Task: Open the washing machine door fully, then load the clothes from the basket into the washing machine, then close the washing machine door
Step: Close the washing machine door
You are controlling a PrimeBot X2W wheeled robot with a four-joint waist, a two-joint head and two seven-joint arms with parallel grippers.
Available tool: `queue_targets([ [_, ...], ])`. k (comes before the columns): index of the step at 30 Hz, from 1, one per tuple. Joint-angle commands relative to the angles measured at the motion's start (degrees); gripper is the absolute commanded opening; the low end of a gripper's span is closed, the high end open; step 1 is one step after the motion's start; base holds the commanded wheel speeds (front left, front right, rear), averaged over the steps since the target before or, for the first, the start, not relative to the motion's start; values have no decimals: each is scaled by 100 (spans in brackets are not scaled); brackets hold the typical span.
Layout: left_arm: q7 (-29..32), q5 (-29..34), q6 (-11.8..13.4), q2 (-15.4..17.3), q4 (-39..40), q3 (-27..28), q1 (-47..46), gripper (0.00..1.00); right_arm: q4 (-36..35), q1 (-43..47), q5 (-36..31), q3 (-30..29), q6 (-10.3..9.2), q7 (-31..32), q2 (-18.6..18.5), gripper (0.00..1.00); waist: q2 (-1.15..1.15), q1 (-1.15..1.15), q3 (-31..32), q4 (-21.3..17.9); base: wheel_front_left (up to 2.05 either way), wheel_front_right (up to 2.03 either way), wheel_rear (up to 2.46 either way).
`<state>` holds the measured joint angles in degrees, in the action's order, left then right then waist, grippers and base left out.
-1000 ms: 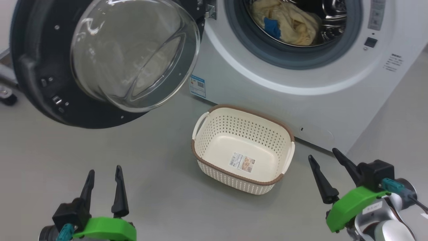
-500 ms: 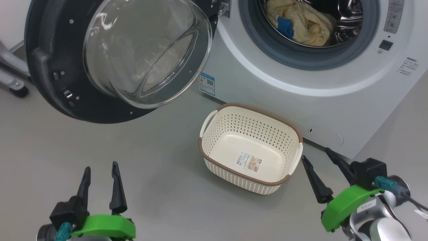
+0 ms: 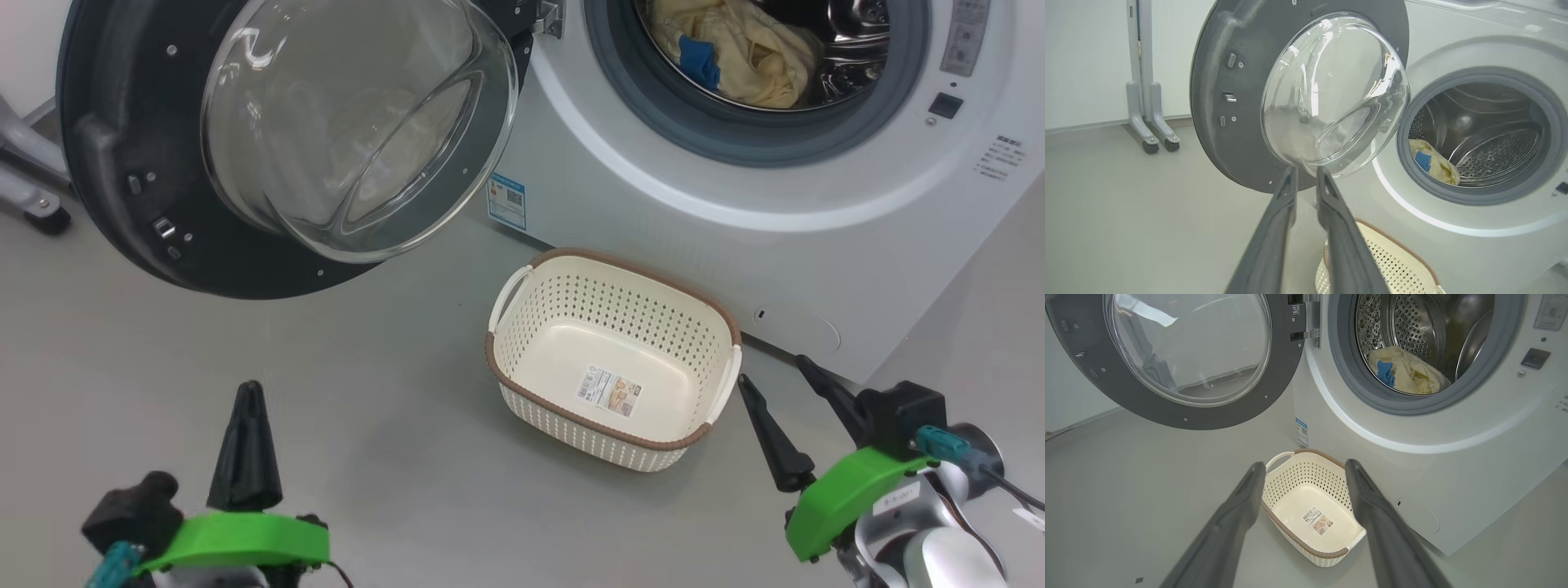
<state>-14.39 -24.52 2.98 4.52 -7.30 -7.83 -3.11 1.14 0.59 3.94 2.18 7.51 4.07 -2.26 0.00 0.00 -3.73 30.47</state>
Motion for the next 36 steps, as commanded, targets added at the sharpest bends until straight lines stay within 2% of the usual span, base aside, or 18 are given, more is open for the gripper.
queue_targets([
  [1, -61, -363, -130, -27, 228, 278, -159, 0, -218, -275, -52, 108, -2, 15, -62, 100, 0, 0, 3, 1, 0, 0, 0],
  [5, 19, -1976, -662, -131, 429, 635, -267, 0, -210, -298, -41, 139, -2, 19, -62, 100, 0, 0, 7, -1, 0, 0, 0],
  [9, 393, -4013, -925, -155, 952, 1008, -587, 0, -239, -303, -77, 113, -2, 21, -62, 100, 0, 0, -14, 2, 0, 0, 0],
  [12, 750, -5335, -990, -153, 1360, 1375, -890, 0, -252, -255, -67, 59, -2, 7, -62, 100, 0, 0, -12, -3, 0, 0, 0],
  [15, 1096, -6245, -1002, 58, 1510, 1843, -1217, 0, -278, -200, -33, 35, -2, 1, -62, 100, 0, 0, -35, -56, 0, 0, 0],
  [19, 1452, -7216, -766, 496, 1184, 2532, -1782, 0, -340, -216, -60, 7, -2, 21, -62, 100, 0, 0, -143, -200, 0, 0, 0],
  [23, 1886, -7826, -378, 1089, 413, 2964, -2304, 0, -388, -229, -102, -20, -2, 41, -62, 100, 0, 0, -261, -335, 0, 0, 0],
  [27, 2277, -8326, -69, 1542, -512, 3278, -2754, 0, -400, -261, -133, -2, -2, 59, -62, 100, 0, 0, -360, -479, 0, 0, 0],
  [32, 2555, -8622, 108, 1867, -1291, 3487, -3053, 0, -411, -301, -155, 42, -2, 77, -62, 100, 0, 0, -445, -622, 0, 0, 0],
  [36, 2669, -8685, 129, 2120, -1905, 3601, -3237, 0, -466, -344, -181, 60, -2, 120, -115, 100, 0, 0, -564, -760, 0, 0, 0],
])
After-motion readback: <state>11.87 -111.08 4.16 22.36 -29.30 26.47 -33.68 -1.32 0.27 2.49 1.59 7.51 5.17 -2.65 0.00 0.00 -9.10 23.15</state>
